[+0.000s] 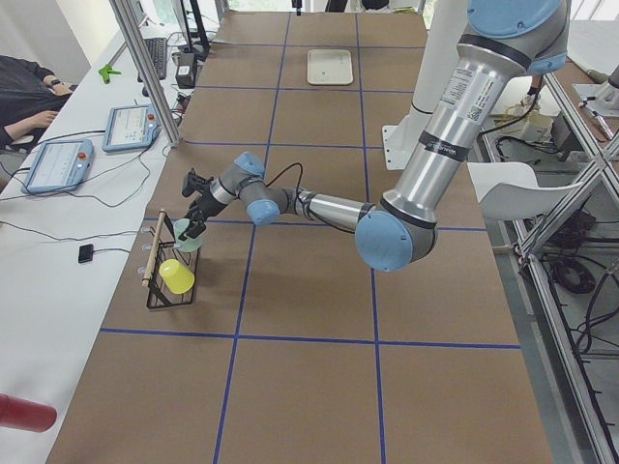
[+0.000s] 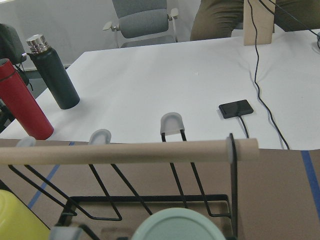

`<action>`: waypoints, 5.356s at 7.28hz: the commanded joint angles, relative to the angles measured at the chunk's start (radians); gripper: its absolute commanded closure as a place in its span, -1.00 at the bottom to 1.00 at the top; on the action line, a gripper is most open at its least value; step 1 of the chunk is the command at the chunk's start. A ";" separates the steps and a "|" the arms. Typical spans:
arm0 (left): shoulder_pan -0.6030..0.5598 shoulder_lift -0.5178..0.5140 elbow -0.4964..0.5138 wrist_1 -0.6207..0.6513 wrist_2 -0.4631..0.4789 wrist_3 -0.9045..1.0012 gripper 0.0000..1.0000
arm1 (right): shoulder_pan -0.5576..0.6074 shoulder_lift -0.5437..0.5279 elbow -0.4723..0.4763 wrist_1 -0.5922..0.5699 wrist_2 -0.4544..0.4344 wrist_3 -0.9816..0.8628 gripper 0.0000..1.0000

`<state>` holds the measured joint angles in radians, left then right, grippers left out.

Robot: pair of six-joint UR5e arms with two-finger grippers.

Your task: Left arm grabs green cup and hands to right arm on tray

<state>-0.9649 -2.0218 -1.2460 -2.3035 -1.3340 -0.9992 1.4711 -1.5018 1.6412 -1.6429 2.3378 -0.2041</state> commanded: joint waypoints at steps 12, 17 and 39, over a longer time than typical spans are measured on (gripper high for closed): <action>-0.149 0.068 -0.318 0.012 -0.136 0.063 0.66 | 0.000 0.002 0.003 0.015 -0.003 -0.005 -1.00; -0.077 0.060 -0.363 0.010 -0.137 -0.358 0.66 | -0.075 0.037 -0.017 0.499 0.015 0.588 -0.99; 0.267 -0.060 -0.722 -0.099 -0.551 -2.082 0.66 | -0.684 0.411 0.131 1.367 -0.176 1.755 -0.95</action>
<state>-0.6974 -2.0858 -1.9694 -2.3876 -1.8741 -3.0080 0.7903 -1.0911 1.7726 -0.2890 2.1714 1.5509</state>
